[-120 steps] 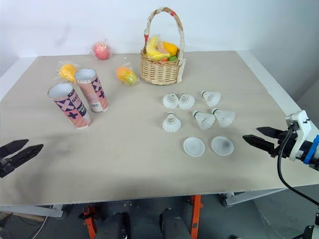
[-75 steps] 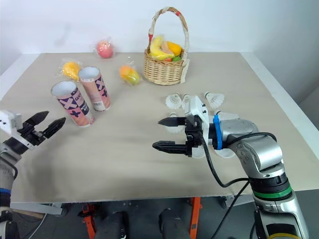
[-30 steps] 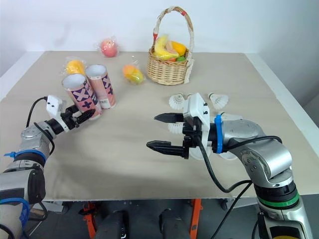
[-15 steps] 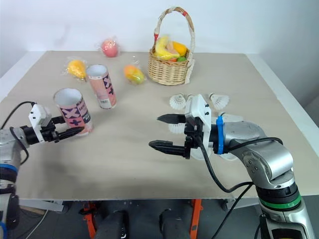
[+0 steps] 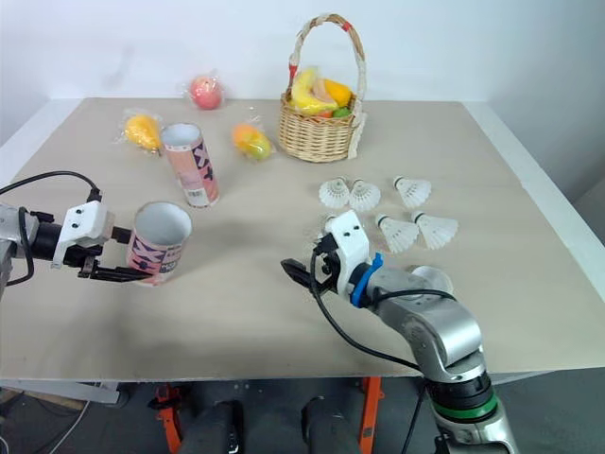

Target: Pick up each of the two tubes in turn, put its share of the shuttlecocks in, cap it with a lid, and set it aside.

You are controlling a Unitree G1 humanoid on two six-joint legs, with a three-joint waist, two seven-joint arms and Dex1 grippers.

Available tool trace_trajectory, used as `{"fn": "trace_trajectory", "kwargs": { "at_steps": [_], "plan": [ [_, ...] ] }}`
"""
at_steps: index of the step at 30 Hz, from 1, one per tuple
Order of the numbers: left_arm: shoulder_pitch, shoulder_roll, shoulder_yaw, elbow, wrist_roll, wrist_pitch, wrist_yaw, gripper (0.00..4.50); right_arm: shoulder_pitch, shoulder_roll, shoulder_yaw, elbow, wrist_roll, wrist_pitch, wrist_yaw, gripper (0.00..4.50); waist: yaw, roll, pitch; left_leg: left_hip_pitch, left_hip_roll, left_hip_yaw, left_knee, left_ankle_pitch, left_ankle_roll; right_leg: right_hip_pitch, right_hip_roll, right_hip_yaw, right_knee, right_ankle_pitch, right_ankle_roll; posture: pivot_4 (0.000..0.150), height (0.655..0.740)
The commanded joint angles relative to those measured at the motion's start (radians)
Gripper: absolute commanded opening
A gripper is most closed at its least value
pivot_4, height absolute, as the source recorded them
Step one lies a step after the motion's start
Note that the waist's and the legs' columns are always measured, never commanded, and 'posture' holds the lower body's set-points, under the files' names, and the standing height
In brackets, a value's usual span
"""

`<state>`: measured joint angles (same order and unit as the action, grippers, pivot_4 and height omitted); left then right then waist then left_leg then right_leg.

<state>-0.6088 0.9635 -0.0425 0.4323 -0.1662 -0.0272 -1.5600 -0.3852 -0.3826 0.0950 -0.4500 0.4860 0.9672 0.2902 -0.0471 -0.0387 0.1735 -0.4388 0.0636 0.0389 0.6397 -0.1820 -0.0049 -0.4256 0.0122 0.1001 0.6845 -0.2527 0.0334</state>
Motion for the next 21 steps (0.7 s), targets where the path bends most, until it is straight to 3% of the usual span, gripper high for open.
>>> {"fn": "trace_trajectory", "kwargs": {
  "at_steps": [1,21],
  "plan": [
    [-0.016,0.009,-0.046,-0.007,0.031,-0.003,-0.035,3.12,-0.042,0.02,0.017,0.039,-0.072,-0.022,-0.054,4.5,0.0,0.0,0.0,0.0,0.0,0.0,0.0,0.0,0.0,0.0,0.0,0.0,0.0,0.0,0.0,0.15,0.7371],
    [0.02,-0.018,-0.044,-0.112,-0.025,0.032,-0.048,3.12,-0.106,0.093,0.06,0.196,-0.331,-0.072,-0.181,4.5,0.001,0.0,0.0,-0.001,-0.001,0.0,0.0,0.0,0.0,0.0,0.0,0.0,0.0,0.0,0.0,0.15,0.7371]
  ]
}}
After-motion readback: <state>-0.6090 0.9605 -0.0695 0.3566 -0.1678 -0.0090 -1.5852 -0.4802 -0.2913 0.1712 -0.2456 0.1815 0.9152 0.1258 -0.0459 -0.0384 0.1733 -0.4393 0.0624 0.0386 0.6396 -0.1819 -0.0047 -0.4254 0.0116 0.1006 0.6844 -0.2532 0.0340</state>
